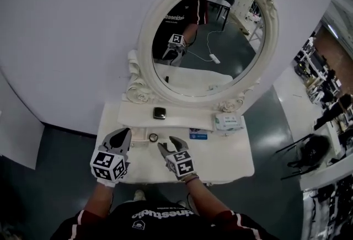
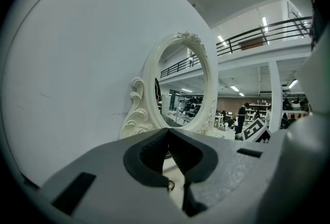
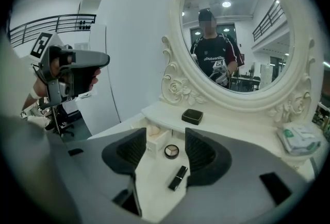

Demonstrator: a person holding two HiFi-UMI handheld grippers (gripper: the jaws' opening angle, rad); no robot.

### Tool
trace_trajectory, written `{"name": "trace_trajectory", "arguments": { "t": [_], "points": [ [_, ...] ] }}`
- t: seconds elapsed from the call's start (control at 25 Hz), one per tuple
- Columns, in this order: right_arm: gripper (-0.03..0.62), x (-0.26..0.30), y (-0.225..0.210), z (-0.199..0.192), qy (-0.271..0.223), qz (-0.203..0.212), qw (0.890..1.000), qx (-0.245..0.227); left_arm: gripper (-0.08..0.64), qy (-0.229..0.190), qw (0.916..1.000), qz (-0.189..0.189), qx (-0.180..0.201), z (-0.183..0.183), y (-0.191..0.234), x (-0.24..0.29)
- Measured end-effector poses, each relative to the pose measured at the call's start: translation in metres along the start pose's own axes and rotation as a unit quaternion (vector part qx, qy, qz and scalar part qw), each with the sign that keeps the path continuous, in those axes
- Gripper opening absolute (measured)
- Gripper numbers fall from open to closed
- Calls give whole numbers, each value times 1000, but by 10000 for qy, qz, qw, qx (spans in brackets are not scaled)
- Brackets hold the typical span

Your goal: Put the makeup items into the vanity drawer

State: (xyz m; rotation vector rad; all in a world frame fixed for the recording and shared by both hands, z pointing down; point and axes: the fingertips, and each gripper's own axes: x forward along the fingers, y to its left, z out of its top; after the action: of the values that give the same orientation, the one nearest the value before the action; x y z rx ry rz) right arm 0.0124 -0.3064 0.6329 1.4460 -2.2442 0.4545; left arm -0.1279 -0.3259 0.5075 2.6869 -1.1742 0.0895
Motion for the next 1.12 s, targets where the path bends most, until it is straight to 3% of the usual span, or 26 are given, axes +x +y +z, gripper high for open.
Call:
{"name": "trace_trajectory", "arguments": {
  "t": [0.52, 0.76, 0.88, 1.12],
  "points": [
    [224, -120, -81, 21, -594, -562, 9954, 508, 4, -171, 9996, -237, 39, 21, -65, 30],
    [216, -166, -97, 51, -1081, -777, 9905, 352, 3, -337, 9991, -181, 162, 45, -74, 34],
    [213, -184, -102, 63, -1289, -837, 9877, 286, 4, -477, 9985, -251, -40, 58, -81, 34],
    [195, -220, -116, 91, -1923, -855, 9764, 481, 5, -645, 9973, -334, 62, 80, -103, 29]
  ]
}}
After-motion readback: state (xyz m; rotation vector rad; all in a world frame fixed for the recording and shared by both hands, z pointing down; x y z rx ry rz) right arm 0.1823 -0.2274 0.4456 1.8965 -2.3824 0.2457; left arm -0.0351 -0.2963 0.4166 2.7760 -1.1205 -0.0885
